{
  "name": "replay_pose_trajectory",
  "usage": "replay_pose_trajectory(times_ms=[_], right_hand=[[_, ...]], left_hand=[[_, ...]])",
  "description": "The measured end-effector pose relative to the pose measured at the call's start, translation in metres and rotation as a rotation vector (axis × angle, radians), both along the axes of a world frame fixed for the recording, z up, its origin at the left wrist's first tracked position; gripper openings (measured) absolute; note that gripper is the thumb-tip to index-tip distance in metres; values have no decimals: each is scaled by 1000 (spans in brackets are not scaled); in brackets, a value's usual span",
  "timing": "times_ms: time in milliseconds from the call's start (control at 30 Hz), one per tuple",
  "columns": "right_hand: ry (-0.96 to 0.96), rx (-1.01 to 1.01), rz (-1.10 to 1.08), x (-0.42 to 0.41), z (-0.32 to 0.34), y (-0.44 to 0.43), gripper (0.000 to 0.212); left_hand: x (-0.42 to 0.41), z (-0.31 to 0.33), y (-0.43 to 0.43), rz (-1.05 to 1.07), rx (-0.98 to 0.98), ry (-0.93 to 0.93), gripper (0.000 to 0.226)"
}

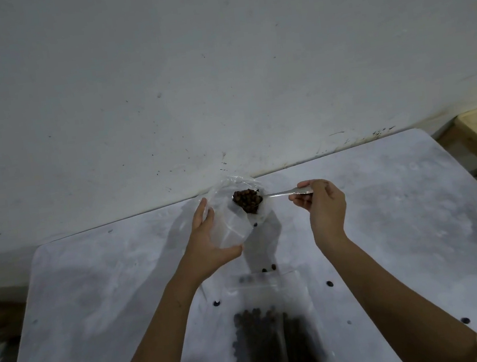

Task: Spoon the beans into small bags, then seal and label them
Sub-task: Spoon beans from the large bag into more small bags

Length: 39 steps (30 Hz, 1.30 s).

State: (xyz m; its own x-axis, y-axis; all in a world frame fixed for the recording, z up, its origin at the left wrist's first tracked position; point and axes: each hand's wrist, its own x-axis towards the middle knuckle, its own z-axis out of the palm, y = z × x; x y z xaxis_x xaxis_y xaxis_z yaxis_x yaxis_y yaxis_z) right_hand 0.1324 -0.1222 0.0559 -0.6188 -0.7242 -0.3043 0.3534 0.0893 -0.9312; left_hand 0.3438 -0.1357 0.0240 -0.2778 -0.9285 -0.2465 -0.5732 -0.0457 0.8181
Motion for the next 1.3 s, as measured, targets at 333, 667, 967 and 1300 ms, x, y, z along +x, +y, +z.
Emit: replay_pose_trajectory(times_ms=[333,667,967,1300], right_hand=[[118,-30,-12,-3,8,7,27],[128,-123,109,-5,11,9,26],[280,-228,179,-3,-4,10,28],[734,-112,407,13,-50,24,33]], left_hand=[[-3,0,0,18,-26,6,104],[-4,1,0,24,-26,-9,104],[-1,-1,-2,35,6,76,102],[0,-3,-1,85,3,213,94]])
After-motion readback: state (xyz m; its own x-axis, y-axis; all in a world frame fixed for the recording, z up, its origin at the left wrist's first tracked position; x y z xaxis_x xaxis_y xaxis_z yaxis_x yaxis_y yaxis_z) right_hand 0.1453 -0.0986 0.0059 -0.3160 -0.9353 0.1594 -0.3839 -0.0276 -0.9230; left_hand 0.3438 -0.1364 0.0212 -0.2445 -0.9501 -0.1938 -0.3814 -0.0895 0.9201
